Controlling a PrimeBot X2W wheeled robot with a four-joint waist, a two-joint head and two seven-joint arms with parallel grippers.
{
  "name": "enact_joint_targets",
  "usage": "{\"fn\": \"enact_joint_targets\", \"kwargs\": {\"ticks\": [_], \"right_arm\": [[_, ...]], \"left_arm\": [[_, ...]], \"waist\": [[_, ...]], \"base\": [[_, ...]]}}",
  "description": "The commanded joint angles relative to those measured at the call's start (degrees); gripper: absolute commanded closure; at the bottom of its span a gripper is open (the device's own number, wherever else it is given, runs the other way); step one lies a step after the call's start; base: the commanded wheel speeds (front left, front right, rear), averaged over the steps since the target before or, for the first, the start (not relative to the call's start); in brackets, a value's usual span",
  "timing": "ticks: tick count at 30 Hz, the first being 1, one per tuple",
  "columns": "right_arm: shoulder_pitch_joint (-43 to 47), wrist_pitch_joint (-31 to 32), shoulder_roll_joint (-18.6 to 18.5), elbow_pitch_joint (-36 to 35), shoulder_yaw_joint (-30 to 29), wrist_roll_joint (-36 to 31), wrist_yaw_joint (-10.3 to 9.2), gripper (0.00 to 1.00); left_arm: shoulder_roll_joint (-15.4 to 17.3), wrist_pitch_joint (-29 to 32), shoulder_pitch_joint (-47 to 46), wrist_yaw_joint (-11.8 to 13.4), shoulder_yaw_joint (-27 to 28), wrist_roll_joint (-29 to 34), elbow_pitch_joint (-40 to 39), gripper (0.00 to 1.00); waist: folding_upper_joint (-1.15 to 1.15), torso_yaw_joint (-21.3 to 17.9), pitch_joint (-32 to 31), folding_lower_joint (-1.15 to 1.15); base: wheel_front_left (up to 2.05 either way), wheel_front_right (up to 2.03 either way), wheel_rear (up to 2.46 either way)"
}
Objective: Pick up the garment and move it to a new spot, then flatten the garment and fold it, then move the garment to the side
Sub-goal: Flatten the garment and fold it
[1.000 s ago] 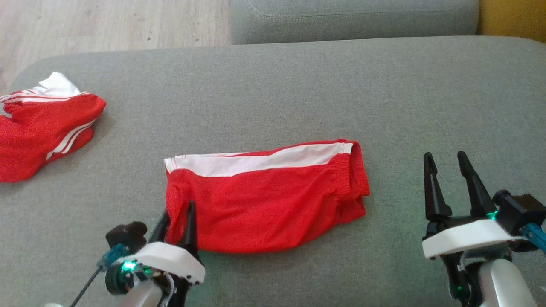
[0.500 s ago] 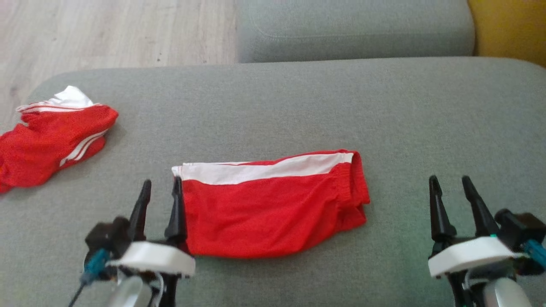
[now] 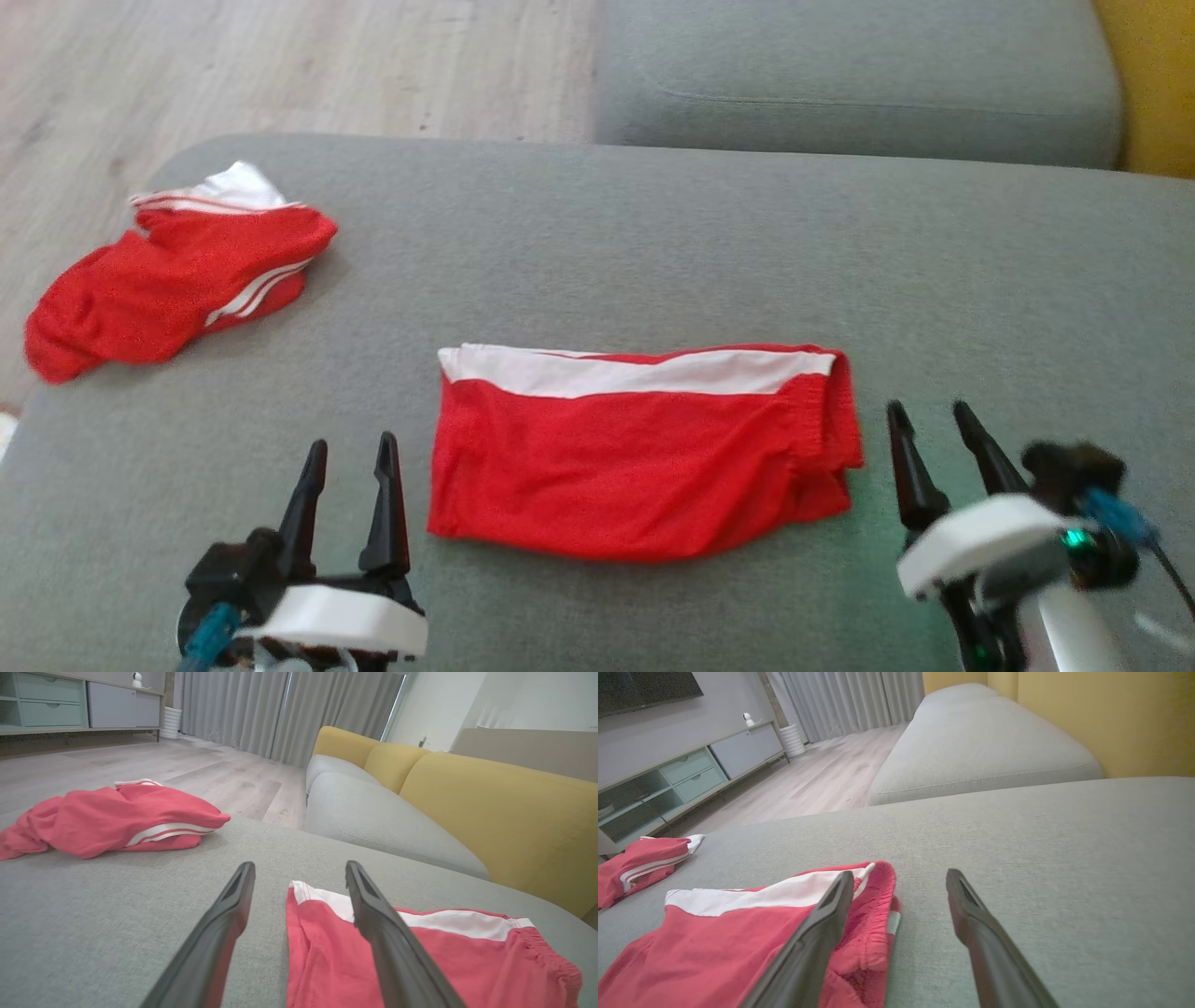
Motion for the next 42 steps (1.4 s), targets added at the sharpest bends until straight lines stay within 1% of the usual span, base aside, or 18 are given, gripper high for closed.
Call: {"fn": "enact_joint_targets", "kwargs": {"ticks": [1, 7, 11, 13, 17, 22, 23, 24, 25, 27, 30, 32, 35, 37, 39, 42], "right_arm": [[-4.6, 0.5, -0.3, -0.4, 1.8, 0.3, 0.42, 0.0], [-10.9, 3.1, -0.3, 8.7, 3.1, -1.0, 0.42, 0.0], [-13.4, 5.5, -0.3, 15.0, 1.9, -5.3, 0.42, 0.0], [-13.9, 6.6, -0.3, 17.3, 1.2, -6.4, 0.42, 0.0], [-14.1, 8.8, -0.3, 21.4, 1.1, -6.1, 0.42, 0.0], [-14.5, 10.1, -0.3, 25.5, 2.0, -2.8, 0.42, 0.0], [-14.6, 9.9, -0.3, 26.1, 2.4, -1.8, 0.42, 0.16], [-14.8, 9.8, -0.3, 26.6, 2.9, -0.8, 0.42, 0.52], [-15.0, 9.6, -0.3, 27.1, 3.4, 0.1, 0.42, 0.64], [-15.6, 9.0, -0.3, 27.8, 4.2, 1.7, 0.42, 1.0], [-16.7, 8.8, -0.3, 28.7, 5.3, 4.6, 0.42, 1.0], [-17.8, 9.2, -0.3, 29.3, 5.0, 5.4, 0.42, 1.0], [-19.6, 9.9, -0.6, 29.7, 1.9, 2.7, 0.42, 1.0], [-20.3, 10.7, -1.5, 29.1, -0.3, 1.7, 0.42, 1.0], [-20.4, 11.2, -2.2, 28.6, -1.4, 1.4, 0.42, 1.0], [-20.0, 12.7, -4.3, 26.7, -4.1, 1.3, 0.42, 1.0]], "left_arm": [[0.6, -0.6, -1.2, 0.5, 1.8, 0.6, -1.9, 0.0], [-0.5, -0.6, -0.9, 0.3, 1.0, 0.9, -2.0, 0.0], [-1.4, -0.6, -0.9, -0.1, 0.8, 1.0, -1.7, 0.0], [-1.9, -0.6, -0.8, -0.2, 0.9, 1.1, -1.4, 0.0], [-2.6, -0.6, -0.5, -0.7, 1.2, 1.3, -0.9, 0.0], [-3.1, -0.6, -0.2, -1.2, 1.4, 1.7, -0.3, 0.0], [-3.1, -0.6, -0.1, -1.3, 1.5, 1.8, -0.2, 0.0], [-3.2, -0.6, 0.0, -1.3, 1.6, 1.9, -0.1, 0.0], [-3.1, -0.6, 0.0, -1.4, 1.6, 2.0, 0.0, 0.0], [-3.0, -0.6, 0.2, -1.5, 1.7, 2.1, 0.0, 0.0], [-2.8, -0.6, 0.4, -1.5, 1.7, 2.3, 0.1, 0.0], [-2.8, -0.6, 0.5, -1.5, 1.6, 2.4, -0.1, 0.0], [-2.7, -0.6, 0.7, -1.3, 1.4, 2.5, -0.3, 0.0], [-2.7, -0.5, 0.8, -1.3, 1.2, 2.6, -0.4, 0.0], [-2.8, -0.5, 0.8, -1.2, 1.1, 2.6, -0.5, 0.0], [-2.9, -0.4, 0.8, -1.2, 0.8, 2.7, -0.6, 0.0]], "waist": [[0.0, 1.1, 0.3, 0.0], [0.0, 3.7, 0.9, 0.0], [0.0, 5.0, 1.1, 0.0], [0.0, 5.6, 1.2, 0.0], [0.0, 6.2, 1.0, 0.0], [0.0, 6.8, 0.8, 0.0], [0.0, 6.8, 0.8, 0.0], [0.0, 6.7, 0.7, 0.0], [0.0, 6.6, 0.7, 0.0], [0.0, 6.1, 0.6, 0.0], [0.0, 4.8, 0.5, 0.0], [0.0, 3.6, 0.4, 0.0], [0.0, 1.6, 0.3, 0.0], [0.0, 0.4, 0.4, 0.0], [0.0, -0.2, 0.4, 0.0], [0.0, -1.7, 0.6, 0.0]], "base": [[0.0, 0.0, 0.0], [0.0, 0.0, 0.0], [0.0, 0.0, 0.0], [0.0, 0.0, 0.0], [0.0, 0.0, 0.0], [0.0, 0.0, 0.0], [0.0, 0.0, 0.0], [0.0, 0.0, 0.0], [0.0, 0.0, 0.0], [0.0, 0.0, 0.0], [0.0, 0.0, 0.0], [0.0, 0.0, 0.0], [0.0, 0.0, 0.0], [0.0, 0.0, 0.0], [0.0, 0.0, 0.0], [0.0, 0.0, 0.0]]}}
